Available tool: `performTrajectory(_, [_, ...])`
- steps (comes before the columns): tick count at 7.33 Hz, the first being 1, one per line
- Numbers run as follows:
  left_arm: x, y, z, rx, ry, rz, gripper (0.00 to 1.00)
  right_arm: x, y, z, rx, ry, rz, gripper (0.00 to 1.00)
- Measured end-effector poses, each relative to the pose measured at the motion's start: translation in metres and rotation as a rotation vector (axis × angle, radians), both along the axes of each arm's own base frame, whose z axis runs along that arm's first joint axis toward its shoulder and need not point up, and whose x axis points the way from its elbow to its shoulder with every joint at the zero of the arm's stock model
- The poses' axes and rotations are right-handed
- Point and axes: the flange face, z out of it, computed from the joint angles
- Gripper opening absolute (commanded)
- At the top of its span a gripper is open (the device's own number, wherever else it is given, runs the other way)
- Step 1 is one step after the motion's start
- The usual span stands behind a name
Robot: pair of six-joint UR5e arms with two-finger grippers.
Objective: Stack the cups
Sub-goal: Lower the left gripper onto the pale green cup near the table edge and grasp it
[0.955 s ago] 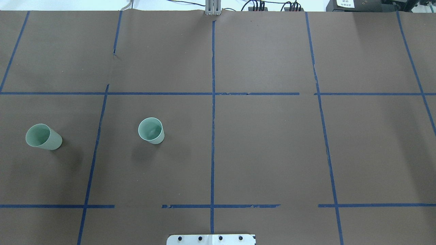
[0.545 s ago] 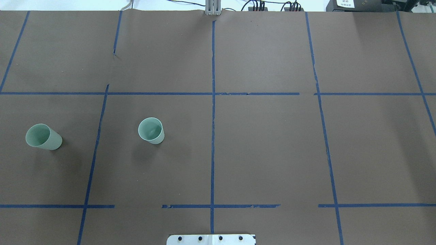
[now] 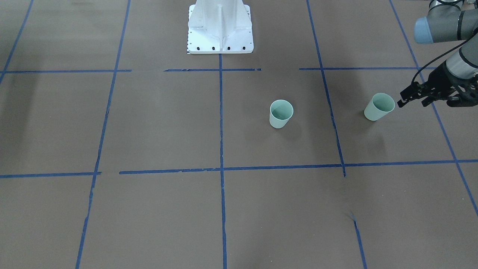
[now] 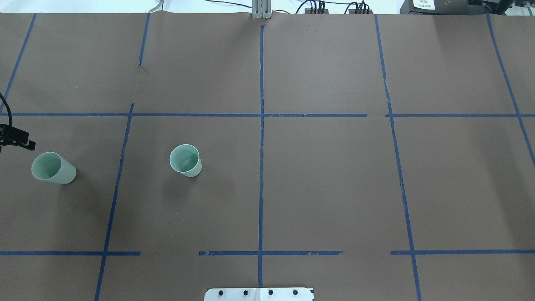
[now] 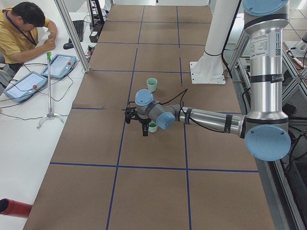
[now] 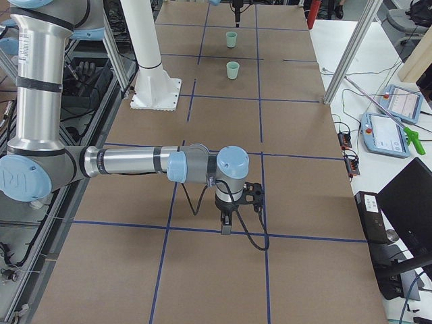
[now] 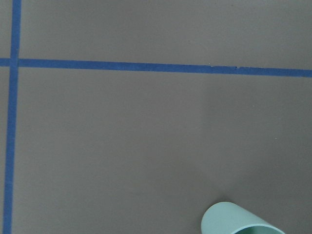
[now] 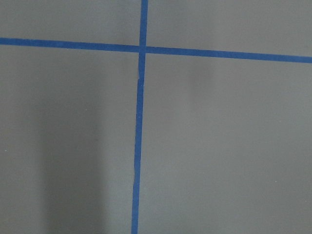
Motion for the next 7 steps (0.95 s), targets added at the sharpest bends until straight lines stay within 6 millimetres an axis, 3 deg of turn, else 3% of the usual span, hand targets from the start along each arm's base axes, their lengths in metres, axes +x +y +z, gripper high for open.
performTrajectory(1, [0.012, 0.008, 0.002, -0.021, 0.005, -0.012, 0.98, 0.0, 0.0, 0.0, 0.0, 0.0, 0.0, 1.0])
performTrajectory(2, [0.022, 0.013, 0.005, -0.036, -0.004, -0.02, 0.58, 0.0, 0.0, 0.0, 0.0, 0.0, 0.0, 1.0])
performTrajectory(3, [0.029, 0.016, 0.008, -0.044, -0.013, -0.021, 0.01, 0.0, 0.0, 0.0, 0.0, 0.0, 0.0, 1.0])
performTrajectory(7, [0.04, 0.016, 0.002, -0.038, -0.015, -0.013, 0.0, 0.0, 0.0, 0.0, 0.0, 0.0, 0.0, 1.0])
